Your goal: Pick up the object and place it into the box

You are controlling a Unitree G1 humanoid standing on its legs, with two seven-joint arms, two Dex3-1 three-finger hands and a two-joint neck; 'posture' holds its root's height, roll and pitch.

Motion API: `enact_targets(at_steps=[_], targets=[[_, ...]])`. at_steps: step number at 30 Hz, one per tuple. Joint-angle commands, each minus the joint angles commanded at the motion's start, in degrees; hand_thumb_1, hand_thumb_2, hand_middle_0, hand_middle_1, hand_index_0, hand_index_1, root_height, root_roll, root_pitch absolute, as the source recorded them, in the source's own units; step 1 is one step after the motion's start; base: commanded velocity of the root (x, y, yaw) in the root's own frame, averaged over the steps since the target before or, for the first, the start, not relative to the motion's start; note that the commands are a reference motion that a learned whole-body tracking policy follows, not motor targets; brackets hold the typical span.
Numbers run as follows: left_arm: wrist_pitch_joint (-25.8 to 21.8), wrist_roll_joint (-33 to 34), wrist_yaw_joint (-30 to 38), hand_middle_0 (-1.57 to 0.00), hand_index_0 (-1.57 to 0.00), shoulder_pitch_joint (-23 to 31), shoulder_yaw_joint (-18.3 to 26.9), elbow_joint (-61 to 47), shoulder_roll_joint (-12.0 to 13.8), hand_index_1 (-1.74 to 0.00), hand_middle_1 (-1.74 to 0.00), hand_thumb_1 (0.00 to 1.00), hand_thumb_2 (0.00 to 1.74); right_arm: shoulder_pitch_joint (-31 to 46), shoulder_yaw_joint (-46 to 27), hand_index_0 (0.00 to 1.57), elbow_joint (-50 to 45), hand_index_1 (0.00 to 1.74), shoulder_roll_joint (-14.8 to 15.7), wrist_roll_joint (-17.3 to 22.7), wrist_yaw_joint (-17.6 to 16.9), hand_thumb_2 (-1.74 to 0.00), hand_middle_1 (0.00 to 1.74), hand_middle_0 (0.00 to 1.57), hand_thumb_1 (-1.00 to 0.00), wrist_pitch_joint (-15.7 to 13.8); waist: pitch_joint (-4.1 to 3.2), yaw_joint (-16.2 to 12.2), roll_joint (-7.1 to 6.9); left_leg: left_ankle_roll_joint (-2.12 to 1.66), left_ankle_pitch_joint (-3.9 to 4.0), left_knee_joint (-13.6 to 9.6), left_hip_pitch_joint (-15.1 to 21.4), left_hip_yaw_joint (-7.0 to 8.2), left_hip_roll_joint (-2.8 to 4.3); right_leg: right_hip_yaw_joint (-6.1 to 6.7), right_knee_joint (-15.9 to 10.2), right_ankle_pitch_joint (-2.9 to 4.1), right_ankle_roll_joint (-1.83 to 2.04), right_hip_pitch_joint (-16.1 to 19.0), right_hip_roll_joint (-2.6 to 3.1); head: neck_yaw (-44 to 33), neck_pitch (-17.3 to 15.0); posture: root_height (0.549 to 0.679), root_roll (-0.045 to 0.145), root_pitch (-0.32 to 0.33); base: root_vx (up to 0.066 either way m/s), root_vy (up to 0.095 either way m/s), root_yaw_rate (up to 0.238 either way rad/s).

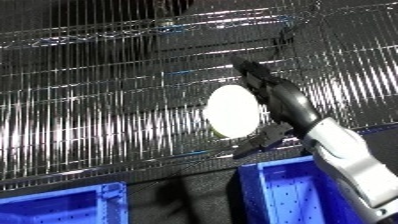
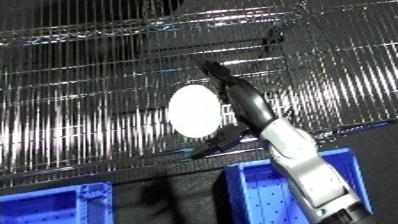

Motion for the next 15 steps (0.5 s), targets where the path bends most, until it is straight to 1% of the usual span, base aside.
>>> enact_targets(at_steps=[6, 13, 15], targets=[[-0.1, 0.0, 0.2, 0.00, 0.00, -0.1, -0.2, -0.6, -0.4, 0.00, 0.00, 0.00, 0.00, -0.2, 0.4, 0.86, -0.1, 0.96, 0.9, -0.8, 0.2, -0.96, 0.96, 0.86, -0.55, 0.9, 0.00, 0.2, 0.08, 0.18, 0.32, -0.6, 0.1, -0.04, -0.25, -0.13, -0.5, 0.11, -0.33, 0.2, 0.21, 0.2, 0.7, 0.624, 0.069, 0.087, -0.019, 0.007, 0.003], [-0.3, -0.1, 0.5, 0.00, 0.00, -0.2, -0.3, -0.7, -0.6, 0.00, 0.00, 0.00, 0.00, 0.8, 0.2, 1.41, 0.5, 1.57, 0.7, -1.2, -0.7, -1.57, 1.57, 1.41, -0.90, 1.0, 0.00, 0.1, -0.05, 0.28, 0.70, -1.3, 0.5, -0.02, -0.15, -0.31, -1.3, 0.28, -0.61, 0.8, 0.38, -0.5, 1.3, 0.626, 0.069, 0.088, -0.019, 0.002, -0.011], [-0.2, -0.2, 0.7, 0.00, 0.00, -0.2, -0.4, -0.9, -0.6, 0.00, 0.00, 0.00, 0.00, 1.2, 0.1, 1.41, 0.6, 1.57, 0.5, -1.5, -1.0, -1.57, 1.57, 1.41, -0.90, 1.0, 0.00, 0.1, -0.10, 0.30, 0.84, -1.6, 0.7, -0.01, -0.10, -0.34, -1.7, 0.36, -0.67, 1.0, 0.48, -0.4, 1.5, 0.627, 0.068, 0.089, -0.026, -0.005, -0.015]])
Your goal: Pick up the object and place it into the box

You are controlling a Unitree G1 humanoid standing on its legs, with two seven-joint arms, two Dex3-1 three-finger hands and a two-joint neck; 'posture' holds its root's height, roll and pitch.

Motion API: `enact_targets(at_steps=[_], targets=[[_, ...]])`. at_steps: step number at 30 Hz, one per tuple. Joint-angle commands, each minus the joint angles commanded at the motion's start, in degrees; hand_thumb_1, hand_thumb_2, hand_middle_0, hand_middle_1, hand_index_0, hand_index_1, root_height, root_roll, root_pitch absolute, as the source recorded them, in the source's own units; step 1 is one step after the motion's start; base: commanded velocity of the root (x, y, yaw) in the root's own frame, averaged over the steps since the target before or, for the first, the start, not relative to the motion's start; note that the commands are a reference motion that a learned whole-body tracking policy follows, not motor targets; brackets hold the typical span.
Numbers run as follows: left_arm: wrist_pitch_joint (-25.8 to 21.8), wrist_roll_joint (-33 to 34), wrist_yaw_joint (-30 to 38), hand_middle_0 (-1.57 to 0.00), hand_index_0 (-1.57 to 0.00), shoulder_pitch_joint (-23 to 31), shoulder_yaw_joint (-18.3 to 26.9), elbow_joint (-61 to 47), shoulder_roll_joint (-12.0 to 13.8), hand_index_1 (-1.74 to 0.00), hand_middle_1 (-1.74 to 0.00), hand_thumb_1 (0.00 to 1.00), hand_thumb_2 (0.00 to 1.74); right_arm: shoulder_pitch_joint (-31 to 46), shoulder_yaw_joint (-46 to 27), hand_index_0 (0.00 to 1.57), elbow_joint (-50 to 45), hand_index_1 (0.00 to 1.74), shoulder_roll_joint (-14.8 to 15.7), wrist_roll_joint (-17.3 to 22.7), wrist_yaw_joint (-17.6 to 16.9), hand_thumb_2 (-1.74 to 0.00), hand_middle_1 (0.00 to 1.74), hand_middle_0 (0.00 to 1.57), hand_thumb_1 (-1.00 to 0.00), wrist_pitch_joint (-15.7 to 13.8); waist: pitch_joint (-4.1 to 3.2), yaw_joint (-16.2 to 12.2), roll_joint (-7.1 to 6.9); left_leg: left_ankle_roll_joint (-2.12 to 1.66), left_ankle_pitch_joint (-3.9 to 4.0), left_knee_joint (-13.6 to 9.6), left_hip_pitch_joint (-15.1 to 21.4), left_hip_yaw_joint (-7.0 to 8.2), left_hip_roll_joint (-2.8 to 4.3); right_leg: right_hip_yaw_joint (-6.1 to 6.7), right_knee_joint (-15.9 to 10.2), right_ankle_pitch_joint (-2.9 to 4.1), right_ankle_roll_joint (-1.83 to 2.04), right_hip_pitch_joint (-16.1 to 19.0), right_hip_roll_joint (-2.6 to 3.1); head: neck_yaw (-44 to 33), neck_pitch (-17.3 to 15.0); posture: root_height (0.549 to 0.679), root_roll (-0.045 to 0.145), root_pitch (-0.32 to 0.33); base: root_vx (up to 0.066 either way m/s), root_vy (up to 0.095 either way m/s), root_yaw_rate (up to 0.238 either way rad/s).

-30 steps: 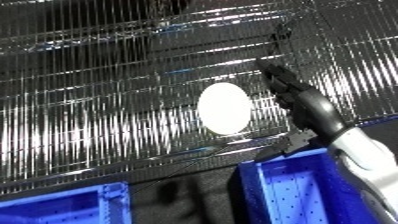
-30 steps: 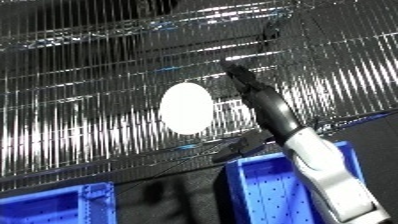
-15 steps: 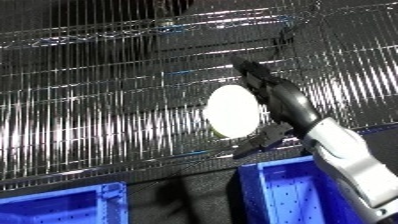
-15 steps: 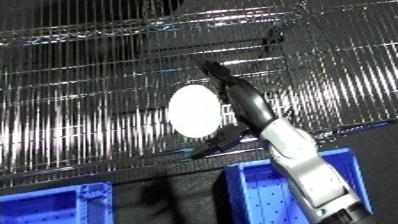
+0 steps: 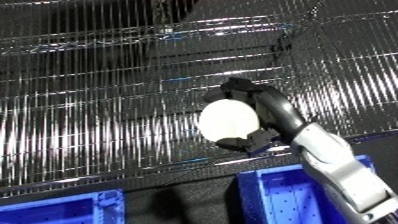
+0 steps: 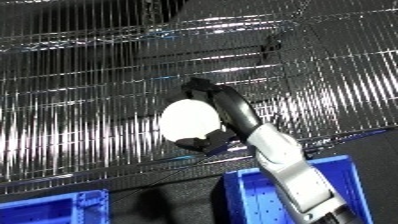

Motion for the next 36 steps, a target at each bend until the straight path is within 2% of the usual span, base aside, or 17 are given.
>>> enact_targets(at_steps=[10, 14, 18, 25, 31, 34, 36], targets=[[-0.7, -0.2, 0.1, 0.00, 0.00, 0.4, 0.3, 0.2, 0.1, 0.00, 0.00, 0.00, 0.00, 1.2, -0.9, 1.41, -1.2, 1.57, -1.5, 0.1, -0.5, -1.57, 1.57, 1.41, -0.90, -2.4, 0.00, -0.5, -0.44, 0.01, 0.61, -1.8, 1.4, 0.08, 0.42, -0.01, -1.8, 0.39, -0.26, 1.4, 0.59, -1.0, 1.1, 0.631, 0.066, 0.088, -0.027, -0.009, -0.031], [-0.8, 0.0, 0.6, 0.00, 0.00, 0.7, 1.2, 0.0, -0.1, 0.00, 0.00, 0.00, 0.00, 2.3, -2.3, 1.41, -5.5, 1.57, -2.6, -1.4, -1.4, -1.57, 1.57, 1.41, -0.90, -4.0, 0.00, -1.1, -0.96, -0.03, 0.61, -2.3, 2.1, 0.18, 0.70, 0.03, -2.5, 0.50, -0.20, 2.1, 0.82, -1.7, 1.7, 0.633, 0.065, 0.086, -0.028, -0.013, -0.073], [-0.4, 0.2, 1.1, 0.00, 0.00, 1.3, 2.6, -0.4, -0.1, 0.00, 0.00, 0.00, 0.00, 4.3, -4.8, 1.41, -12.9, 1.57, -4.1, -3.6, -3.6, -1.57, 1.57, 1.41, -0.90, -4.8, 0.00, -1.9, -1.65, 0.06, 0.25, -2.1, 2.4, 0.33, 1.05, 0.20, -2.7, 0.41, -0.16, 2.5, 1.14, -3.3, 1.7, 0.634, 0.062, 0.085, -0.026, -0.010, -0.109], [-0.1, 0.1, 1.3, 0.00, 0.00, 2.4, 5.4, -0.1, -0.3, 0.00, 0.00, 0.00, 0.00, 12.0, -12.4, 1.41, -28.3, 1.57, -7.5, -4.6, -8.2, -1.57, 1.57, 1.41, -0.90, -5.9, 0.00, -4.4, -2.93, 0.45, -0.36, -1.7, 3.3, 1.08, 1.97, 1.18, -3.0, 0.34, -0.18, 3.1, 2.16, -6.8, 1.9, 0.634, 0.057, 0.081, -0.023, 0.001, -0.156], [-0.8, -0.2, 1.5, 0.00, 0.00, 3.3, 7.9, 0.7, -0.9, 0.00, 0.00, 0.00, 0.00, 20.1, -19.2, 1.41, -35.8, 1.57, -9.3, -6.2, -11.7, -1.57, 1.57, 1.41, -0.90, -8.0, 0.00, -6.6, -3.73, 0.62, -0.68, -1.8, 4.1, 1.96, 2.66, 2.08, -3.7, 0.63, -0.13, 3.7, 2.94, -8.7, 1.5, 0.636, 0.055, 0.079, -0.020, 0.010, -0.145], [-0.9, -0.5, 1.7, 0.00, 0.00, 3.5, 9.2, 1.1, -1.1, 0.00, 0.00, 0.00, 0.00, 24.4, -22.2, 1.41, -38.1, 1.57, -10.0, -6.3, -12.5, -1.57, 1.57, 1.41, -0.90, -8.9, 0.00, -7.8, -4.13, 0.70, -0.86, -2.0, 4.5, 2.50, 2.94, 2.51, -4.2, 0.81, -0.08, 3.9, 3.43, -9.1, 0.6, 0.637, 0.053, 0.080, -0.021, 0.004, -0.131], [-0.8, -0.8, 2.0, 0.00, 0.00, 3.6, 10.1, 1.1, -1.2, 0.00, 0.00, 0.00, 0.00, 27.4, -23.9, 1.41, -39.4, 1.57, -10.4, -6.2, -12.7, -1.57, 1.57, 1.41, -0.90, -9.7, 0.00, -8.5, -4.40, 0.73, -1.05, -1.9, 4.7, 2.88, 3.07, 2.82, -4.7, 0.99, -0.02, 4.1, 3.80, -8.8, -1.5, 0.638, 0.052, 0.082, -0.035, 0.007, -0.137]])
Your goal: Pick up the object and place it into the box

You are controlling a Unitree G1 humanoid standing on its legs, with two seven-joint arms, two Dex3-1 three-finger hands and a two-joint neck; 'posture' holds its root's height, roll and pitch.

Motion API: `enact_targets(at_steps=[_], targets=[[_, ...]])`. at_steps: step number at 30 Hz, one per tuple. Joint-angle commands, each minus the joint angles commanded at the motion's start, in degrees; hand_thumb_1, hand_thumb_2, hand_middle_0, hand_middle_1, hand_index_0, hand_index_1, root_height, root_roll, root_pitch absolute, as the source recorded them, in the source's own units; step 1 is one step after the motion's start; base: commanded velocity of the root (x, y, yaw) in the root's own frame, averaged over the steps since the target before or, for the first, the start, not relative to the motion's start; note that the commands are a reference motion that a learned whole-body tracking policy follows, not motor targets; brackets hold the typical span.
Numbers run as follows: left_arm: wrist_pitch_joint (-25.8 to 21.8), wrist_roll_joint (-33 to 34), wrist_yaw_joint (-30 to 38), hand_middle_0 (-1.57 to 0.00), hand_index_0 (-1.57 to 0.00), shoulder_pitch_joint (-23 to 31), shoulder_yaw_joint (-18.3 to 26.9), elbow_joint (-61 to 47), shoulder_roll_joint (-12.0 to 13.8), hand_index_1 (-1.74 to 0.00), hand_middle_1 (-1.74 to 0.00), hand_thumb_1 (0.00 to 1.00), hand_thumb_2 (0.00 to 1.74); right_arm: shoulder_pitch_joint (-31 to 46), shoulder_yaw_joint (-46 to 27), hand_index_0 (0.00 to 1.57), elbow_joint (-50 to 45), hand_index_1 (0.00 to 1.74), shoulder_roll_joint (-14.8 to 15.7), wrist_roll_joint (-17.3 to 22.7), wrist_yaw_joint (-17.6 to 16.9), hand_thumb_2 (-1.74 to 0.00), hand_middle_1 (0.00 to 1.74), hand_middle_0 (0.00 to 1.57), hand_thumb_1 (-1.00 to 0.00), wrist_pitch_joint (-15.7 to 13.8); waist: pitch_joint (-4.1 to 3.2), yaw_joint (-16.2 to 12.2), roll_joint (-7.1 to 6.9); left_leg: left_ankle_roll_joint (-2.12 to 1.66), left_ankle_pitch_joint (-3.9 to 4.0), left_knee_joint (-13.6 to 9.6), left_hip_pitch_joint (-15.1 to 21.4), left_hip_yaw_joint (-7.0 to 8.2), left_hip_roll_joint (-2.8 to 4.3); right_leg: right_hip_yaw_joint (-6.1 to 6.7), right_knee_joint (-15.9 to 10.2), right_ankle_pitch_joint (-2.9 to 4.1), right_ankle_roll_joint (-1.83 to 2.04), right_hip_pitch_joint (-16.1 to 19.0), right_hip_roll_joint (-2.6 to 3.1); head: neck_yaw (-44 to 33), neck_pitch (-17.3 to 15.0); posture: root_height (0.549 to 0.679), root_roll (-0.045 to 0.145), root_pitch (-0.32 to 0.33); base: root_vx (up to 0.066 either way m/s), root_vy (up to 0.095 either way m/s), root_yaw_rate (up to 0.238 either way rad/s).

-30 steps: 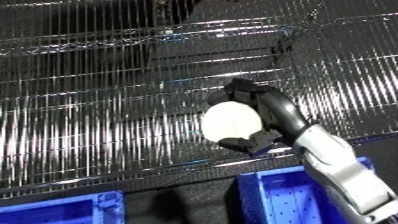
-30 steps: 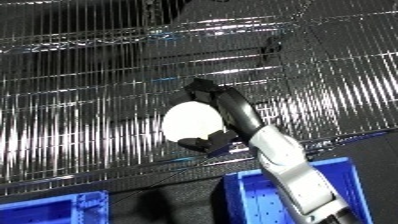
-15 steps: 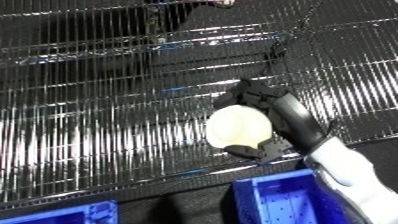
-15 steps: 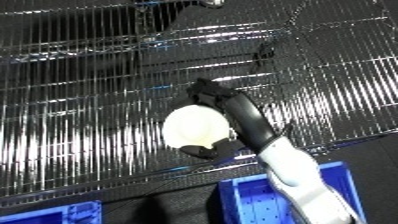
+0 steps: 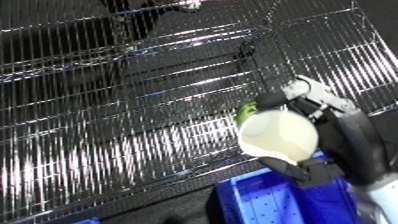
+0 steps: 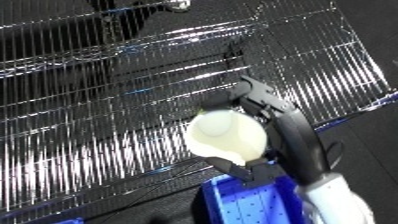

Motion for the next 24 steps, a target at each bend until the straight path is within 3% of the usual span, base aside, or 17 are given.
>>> enact_targets(at_steps=[4, 8, 11, 15, 19, 24], targets=[[0.7, -1.1, 1.4, 0.00, 0.00, -0.3, 1.4, -0.6, -0.6, 0.00, 0.00, 0.00, 0.00, 6.5, -2.4, 1.41, -0.6, 1.57, 0.1, 1.8, -1.3, -1.57, 1.57, 1.41, -0.90, -1.5, 0.00, -1.6, -0.52, -0.09, -0.48, 0.5, 0.0, 0.65, 0.20, 0.55, -0.6, 0.55, 0.13, 0.1, 0.60, 3.0, -8.6, 0.640, 0.052, 0.085, -0.052, 0.024, -0.150], [-0.7, -3.1, 3.0, 0.00, 0.00, 0.1, 0.6, 0.4, -2.2, 0.00, 0.00, 0.00, 0.00, 13.4, -4.4, 1.41, 4.1, 1.57, 3.4, 5.4, -0.6, -1.57, 1.57, 1.41, -0.90, -4.1, 0.00, -3.3, -0.89, -0.01, -1.47, 1.0, 1.1, 1.04, 0.35, 1.19, -0.4, 0.45, 0.09, 1.0, 0.96, 5.1, -13.8, 0.640, 0.052, 0.071, -0.001, 0.053, -0.168], [-2.6, -4.8, 3.5, 0.00, 0.00, 0.8, -0.8, 1.1, -3.0, 0.00, 0.00, 0.00, 0.00, 17.6, -5.5, 1.41, 9.7, 1.57, 5.8, 9.2, 0.2, -1.57, 1.57, 1.41, -0.90, -6.5, 0.00, -4.1, -0.89, 0.24, -1.91, 0.9, 2.0, 1.42, 0.25, 1.73, -0.4, 0.35, -0.02, 1.6, 1.14, 6.4, -15.3, 0.641, 0.054, 0.064, 0.007, 0.046, -0.136], [-3.3, -5.8, 3.2, 0.00, 0.00, 0.7, -1.5, 1.8, -2.9, 0.00, 0.00, 0.00, 0.00, 21.2, -6.5, 1.41, 18.0, 1.57, 7.8, 12.0, 0.7, -1.57, 1.57, 1.41, -0.90, -9.6, 0.00, -4.6, -0.54, 0.38, -1.90, 0.0, 2.7, 1.89, -0.10, 2.09, -1.3, 0.55, -0.03, 1.9, 1.43, 8.9, -16.2, 0.642, 0.058, 0.063, -0.016, 0.016, -0.056], [-2.6, -6.1, 2.5, 0.00, 0.00, -0.5, -1.9, 2.8, -2.0, 0.00, 0.00, 0.00, 0.00, 22.7, -6.4, 1.41, 26.5, 1.57, 8.0, 16.2, 2.3, -1.57, 1.57, 1.41, -0.90, -9.8, 0.00, -4.8, -0.11, 0.37, -1.77, -0.7, 3.0, 2.20, -0.33, 2.26, -2.1, 0.81, -0.11, 2.0, 1.72, 12.8, -17.6, 0.643, 0.059, 0.065, -0.029, -0.010, -0.031], [-3.1, -6.1, 1.2, 0.00, 0.00, -1.5, -3.0, 4.5, -1.6, 0.00, 0.00, 0.00, 0.00, 22.2, -6.0, 1.02, 38.4, 1.13, 8.0, 22.1, 6.2, -1.13, 1.13, 1.02, -0.65, -8.9, 0.00, -4.6, 0.49, 0.30, -1.56, -1.6, 3.7, 2.26, -0.64, 2.30, -2.8, 0.87, -0.28, 2.6, 1.93, 16.8, -18.7, 0.644, 0.061, 0.062, -0.015, -0.027, -0.028]])
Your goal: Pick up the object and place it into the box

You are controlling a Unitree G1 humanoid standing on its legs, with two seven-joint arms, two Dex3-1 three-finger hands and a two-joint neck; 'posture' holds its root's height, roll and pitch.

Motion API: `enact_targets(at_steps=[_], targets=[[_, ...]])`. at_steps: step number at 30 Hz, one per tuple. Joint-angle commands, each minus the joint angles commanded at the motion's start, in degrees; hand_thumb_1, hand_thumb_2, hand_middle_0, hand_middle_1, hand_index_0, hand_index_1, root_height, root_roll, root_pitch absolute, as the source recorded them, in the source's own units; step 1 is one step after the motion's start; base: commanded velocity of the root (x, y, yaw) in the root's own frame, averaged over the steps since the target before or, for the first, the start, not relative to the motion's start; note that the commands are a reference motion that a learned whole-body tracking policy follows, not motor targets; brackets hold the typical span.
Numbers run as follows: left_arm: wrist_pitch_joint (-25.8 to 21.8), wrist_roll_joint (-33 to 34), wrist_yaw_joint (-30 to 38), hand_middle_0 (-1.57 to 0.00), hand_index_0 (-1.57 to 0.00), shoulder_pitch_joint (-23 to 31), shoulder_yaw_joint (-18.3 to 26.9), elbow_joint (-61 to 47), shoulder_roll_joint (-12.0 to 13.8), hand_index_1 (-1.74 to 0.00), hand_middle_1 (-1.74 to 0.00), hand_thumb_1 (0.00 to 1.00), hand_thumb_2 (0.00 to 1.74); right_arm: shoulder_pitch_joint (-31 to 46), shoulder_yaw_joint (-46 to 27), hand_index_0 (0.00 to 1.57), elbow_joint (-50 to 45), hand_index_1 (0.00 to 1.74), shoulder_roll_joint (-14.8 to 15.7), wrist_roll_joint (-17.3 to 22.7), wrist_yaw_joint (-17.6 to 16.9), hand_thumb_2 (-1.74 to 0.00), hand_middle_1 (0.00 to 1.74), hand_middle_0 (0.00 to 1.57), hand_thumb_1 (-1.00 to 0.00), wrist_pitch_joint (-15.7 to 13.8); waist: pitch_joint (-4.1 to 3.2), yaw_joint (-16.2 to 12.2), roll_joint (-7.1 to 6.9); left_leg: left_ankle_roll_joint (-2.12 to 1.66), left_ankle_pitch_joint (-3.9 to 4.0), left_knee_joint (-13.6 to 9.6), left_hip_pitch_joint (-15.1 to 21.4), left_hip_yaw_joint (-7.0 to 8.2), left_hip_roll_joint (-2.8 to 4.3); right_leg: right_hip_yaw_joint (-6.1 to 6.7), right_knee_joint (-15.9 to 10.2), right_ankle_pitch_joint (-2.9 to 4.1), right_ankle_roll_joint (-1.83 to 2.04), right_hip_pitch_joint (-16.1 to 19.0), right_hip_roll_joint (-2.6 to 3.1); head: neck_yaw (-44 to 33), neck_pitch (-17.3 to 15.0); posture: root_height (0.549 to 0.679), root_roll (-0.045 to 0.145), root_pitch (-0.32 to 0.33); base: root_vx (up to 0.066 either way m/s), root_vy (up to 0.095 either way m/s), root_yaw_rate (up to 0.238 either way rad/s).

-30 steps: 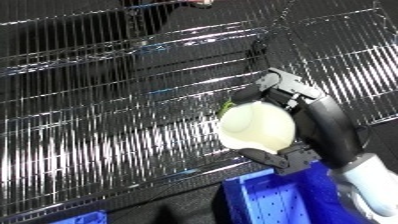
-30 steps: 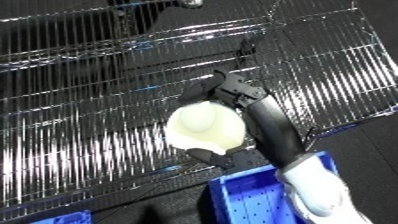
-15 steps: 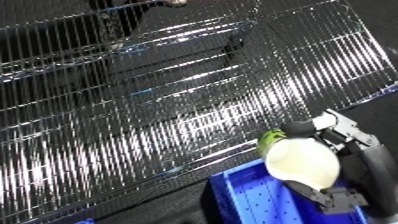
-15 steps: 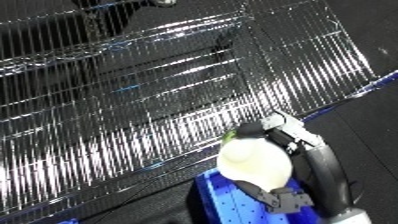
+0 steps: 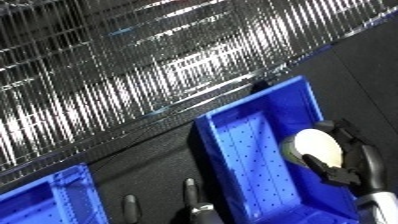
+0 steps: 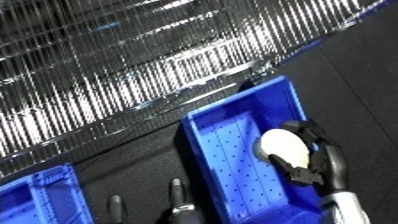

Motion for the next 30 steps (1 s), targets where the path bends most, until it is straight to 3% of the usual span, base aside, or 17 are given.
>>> enact_targets(at_steps=[8, 13, 25, 30], targets=[[-0.5, 0.6, -2.1, 0.00, 0.00, -1.1, -1.4, 1.8, 0.0, 0.00, 0.00, 0.00, 0.00, -3.7, -2.0, 0.39, 16.4, 0.44, 0.1, 1.6, 2.1, -0.44, 0.44, 0.39, -0.25, 0.7, 0.00, 0.6, 1.50, 0.00, 0.28, -0.6, 1.0, 0.06, -0.83, -0.13, -0.2, -0.20, -0.38, 0.7, 0.20, 3.7, -1.0, 0.645, 0.068, 0.051, -0.011, -0.024, 0.002], [-0.3, 0.8, -2.6, 0.00, 0.00, -1.9, -1.8, 2.0, 0.2, 0.00, 0.00, 0.00, 0.00, -5.9, -1.9, 0.00, 21.2, 0.00, 0.2, 1.8, 3.3, 0.00, 0.00, 0.00, 0.00, 1.8, 0.00, 0.9, 2.06, -0.16, 0.55, -0.7, 1.2, 0.00, -1.10, -0.31, -0.1, -0.31, -0.55, 0.8, 0.35, 3.9, -2.1, 0.644, 0.071, 0.046, -0.020, -0.024, 0.015], [0.4, 1.0, -2.9, 0.00, 0.00, -2.9, -2.0, 2.3, 0.3, 0.00, 0.00, 0.00, 0.00, -7.5, 0.3, 0.00, 21.4, 0.00, 1.6, -2.5, 4.9, 0.00, 0.00, 0.00, 0.00, 1.6, 0.00, 1.3, 1.87, -0.59, 1.72, -1.6, 1.3, -0.66, -1.12, -0.59, -0.7, -0.08, -0.62, 1.1, 0.78, 3.3, -2.1, 0.645, 0.076, 0.043, -0.014, -0.013, 0.006], [0.5, 0.6, -2.7, 0.00, 0.00, -3.1, -1.9, 2.6, 0.4, 0.00, 0.00, 0.00, 0.00, -8.0, 1.6, 0.00, 20.0, 0.00, 2.1, -2.9, 5.7, 0.00, 0.00, 0.00, 0.00, 3.0, 0.00, 1.4, 1.71, -0.88, 2.31, -2.3, 1.3, -0.85, -1.05, -0.67, -1.0, -0.04, -0.60, 1.1, 0.93, 2.7, -2.4, 0.646, 0.076, 0.046, 0.000, -0.005, 0.022]])
